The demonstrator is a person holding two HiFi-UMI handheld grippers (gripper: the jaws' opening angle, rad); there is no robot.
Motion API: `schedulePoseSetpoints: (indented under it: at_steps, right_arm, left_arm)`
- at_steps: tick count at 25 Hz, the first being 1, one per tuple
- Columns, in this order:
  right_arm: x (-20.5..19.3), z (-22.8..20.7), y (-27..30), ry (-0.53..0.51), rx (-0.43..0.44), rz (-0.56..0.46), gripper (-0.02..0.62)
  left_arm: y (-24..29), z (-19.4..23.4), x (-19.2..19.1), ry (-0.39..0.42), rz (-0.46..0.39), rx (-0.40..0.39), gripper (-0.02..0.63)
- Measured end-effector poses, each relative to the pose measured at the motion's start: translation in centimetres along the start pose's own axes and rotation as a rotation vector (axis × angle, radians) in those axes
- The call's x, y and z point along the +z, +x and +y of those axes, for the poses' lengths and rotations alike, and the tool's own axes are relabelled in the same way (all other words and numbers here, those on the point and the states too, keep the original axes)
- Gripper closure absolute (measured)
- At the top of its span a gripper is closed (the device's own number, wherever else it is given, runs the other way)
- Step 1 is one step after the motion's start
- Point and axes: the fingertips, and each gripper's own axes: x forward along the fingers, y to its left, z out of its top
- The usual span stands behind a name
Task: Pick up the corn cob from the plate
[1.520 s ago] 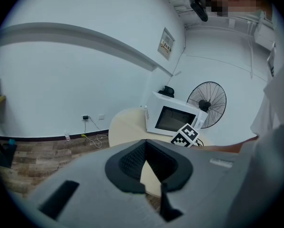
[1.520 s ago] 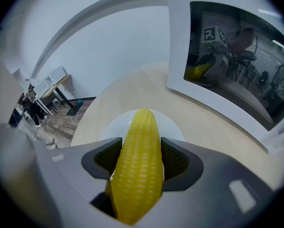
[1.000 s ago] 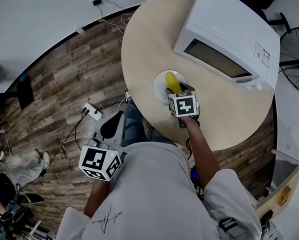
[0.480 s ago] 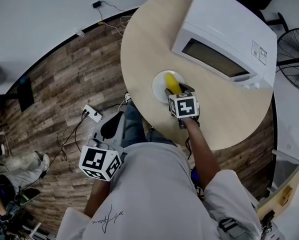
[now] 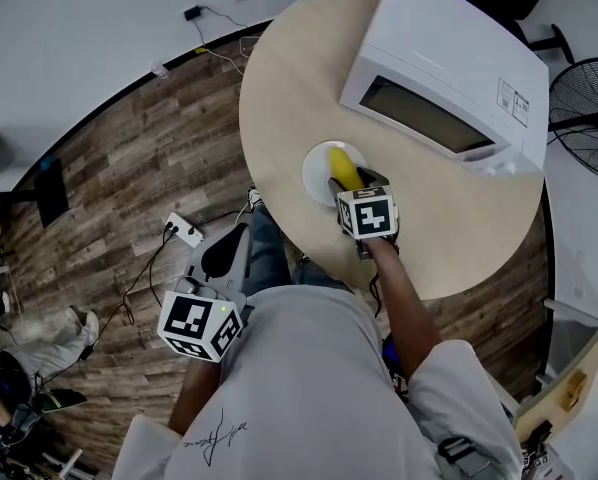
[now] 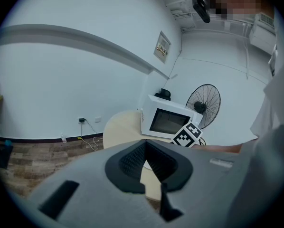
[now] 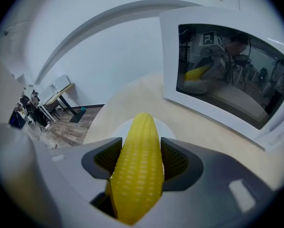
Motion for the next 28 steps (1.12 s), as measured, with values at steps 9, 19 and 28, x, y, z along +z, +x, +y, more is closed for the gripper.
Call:
schedulePoseSetpoints:
  at_steps: [9,19,28]
  right_arm:
    - [0.4,-0.2,-1.3,0.012,0.007,-0.034,0.327]
    - [1.2,0.2,-3.1,0.031,0.032,-0.097,0.327]
    - [1.9,0.8,-4.9,0.037,0.047,-0.145,0.327]
  left_arm:
    - [0.1,-0.5,0.1,0.012,-0.002,-0.008,0.609]
    - [-0.2,-1.1,0.0,0.017,-0.011,-0.015,0.609]
    - [-0.7,-1.1,0.2,0.011,-0.034,-0.005,0.609]
